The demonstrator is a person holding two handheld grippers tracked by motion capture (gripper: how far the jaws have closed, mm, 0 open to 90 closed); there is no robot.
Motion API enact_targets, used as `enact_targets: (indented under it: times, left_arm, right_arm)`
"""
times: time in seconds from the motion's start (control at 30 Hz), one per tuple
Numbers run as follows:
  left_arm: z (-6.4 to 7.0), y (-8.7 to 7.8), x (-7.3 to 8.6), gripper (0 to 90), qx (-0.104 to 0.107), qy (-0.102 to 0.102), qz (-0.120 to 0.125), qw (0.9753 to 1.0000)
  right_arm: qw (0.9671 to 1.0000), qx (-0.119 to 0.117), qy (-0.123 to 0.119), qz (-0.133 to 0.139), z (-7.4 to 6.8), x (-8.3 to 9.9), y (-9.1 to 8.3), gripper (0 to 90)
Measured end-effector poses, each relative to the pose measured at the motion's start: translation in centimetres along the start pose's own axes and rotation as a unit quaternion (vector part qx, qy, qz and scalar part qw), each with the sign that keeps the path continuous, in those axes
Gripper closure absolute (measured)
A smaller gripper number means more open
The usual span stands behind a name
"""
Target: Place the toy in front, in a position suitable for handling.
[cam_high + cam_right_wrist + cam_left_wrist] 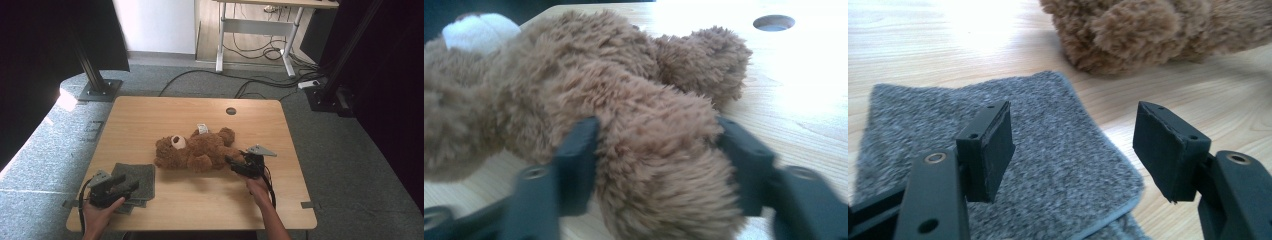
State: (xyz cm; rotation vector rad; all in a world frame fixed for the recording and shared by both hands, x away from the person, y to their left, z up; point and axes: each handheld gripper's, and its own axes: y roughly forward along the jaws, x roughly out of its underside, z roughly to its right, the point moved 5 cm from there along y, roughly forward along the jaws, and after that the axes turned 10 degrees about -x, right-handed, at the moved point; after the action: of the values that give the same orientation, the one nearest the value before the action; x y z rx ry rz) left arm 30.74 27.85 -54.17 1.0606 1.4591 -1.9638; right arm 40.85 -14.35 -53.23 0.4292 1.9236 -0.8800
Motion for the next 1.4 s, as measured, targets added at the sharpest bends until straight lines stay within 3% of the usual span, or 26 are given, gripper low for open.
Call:
enact_targets:
  times: [0.03, 0.17, 0.37, 0.5, 0.53, 0.6, 0.63, 0.7, 0.73, 0.87, 0.93, 1.1, 1.13, 1.17, 1.2, 1.23, 1.3, 1.4]
  left_arm:
    - [-0.2, 0.0, 0.0, 31.2, -0.003, -0.004, -0.002, 1.0000]
    - [-0.9, -0.1, -0.1, 28.4, -0.017, -0.011, -0.010, 0.9997]
    - [-0.9, 0.0, 0.3, 21.1, -0.022, -0.014, -0.033, 0.9991]
    - [-0.4, 0.7, 0.8, 14.2, -0.025, 0.006, -0.062, 0.9978]
    - [-0.3, 1.0, 0.9, 14.2, -0.032, 0.013, -0.070, 0.9969]
    - [-0.4, 2.3, 1.3, 11.9, -0.057, 0.033, -0.106, 0.9922]
    - [-0.4, 2.3, 1.3, 11.4, -0.057, 0.033, -0.106, 0.9922]
    - [-0.4, 3.2, 1.7, 11.0, -0.084, 0.050, -0.126, 0.9872]
    - [-0.4, 3.2, 1.7, 10.9, -0.084, 0.050, -0.126, 0.9872]
    - [0.0, 3.6, 1.9, 10.1, -0.111, 0.072, -0.130, 0.9827]
    - [0.1, 3.7, 1.8, 10.5, -0.119, 0.070, -0.135, 0.9811]
    - [0.0, 3.7, 1.7, 20.4, -0.124, 0.068, -0.122, 0.9824]
    - [-0.1, 3.6, 1.6, 26.7, -0.121, 0.071, -0.111, 0.9838]
    - [-0.2, 3.6, 1.6, 40.1, -0.119, 0.071, -0.102, 0.9851]
    - [-0.3, 3.6, 1.6, 40.1, -0.120, 0.071, -0.098, 0.9854]
    - [-0.4, 3.6, 1.6, 46.8, -0.120, 0.070, -0.095, 0.9857]
    - [-0.6, 3.5, 1.5, 49.9, -0.120, 0.068, -0.094, 0.9860]
    - [-0.9, 3.4, 1.4, 62.6, -0.120, 0.063, -0.092, 0.9865]
  right_arm:
    - [1.0000, 0.001, 0.002, -0.004, 0.1, 0.3, -0.2, 54.0]
    - [1.0000, -0.007, -0.003, -0.006, -0.2, 1.0, -1.2, 62.6]
    - [0.9998, -0.012, -0.014, -0.004, -1.0, 2.0, -2.0, 65.5]
    - [0.9997, -0.019, -0.011, -0.001, -1.4, 2.6, -2.6, 66.0]
    - [0.9997, -0.019, -0.011, -0.001, -1.4, 2.6, -2.6, 66.0]
    - [0.9996, -0.023, -0.012, 0.002, -1.6, 2.7, -2.8, 66.0]
    - [0.9996, -0.023, -0.012, 0.002, -1.6, 2.7, -2.8, 66.0]
    - [0.9995, -0.026, -0.017, 0.001, -1.6, 2.8, -2.9, 65.7]
    - [0.9995, -0.026, -0.017, 0.001, -1.6, 2.8, -2.9, 65.7]
    - [0.9994, -0.031, -0.014, 0.002, -1.5, 2.9, -2.9, 65.4]
    - [0.9994, -0.033, -0.013, 0.002, -1.5, 3.0, -2.9, 65.3]
    - [0.9994, -0.032, -0.015, 0.000, -1.5, 3.1, -2.9, 64.9]
    - [0.9994, -0.032, -0.013, 0.000, -1.5, 3.2, -2.8, 64.9]
    - [0.9994, -0.032, -0.013, -0.001, -1.5, 3.2, -2.8, 64.9]
    - [0.9994, -0.032, -0.013, -0.001, -1.5, 3.2, -2.8, 64.9]
    - [0.9994, -0.032, -0.013, -0.002, -1.5, 3.3, -2.8, 64.9]
    - [0.9994, -0.031, -0.014, -0.002, -1.5, 3.3, -2.8, 64.9]
    - [0.9995, -0.029, -0.014, -0.003, -1.5, 3.3, -2.7, 64.8]
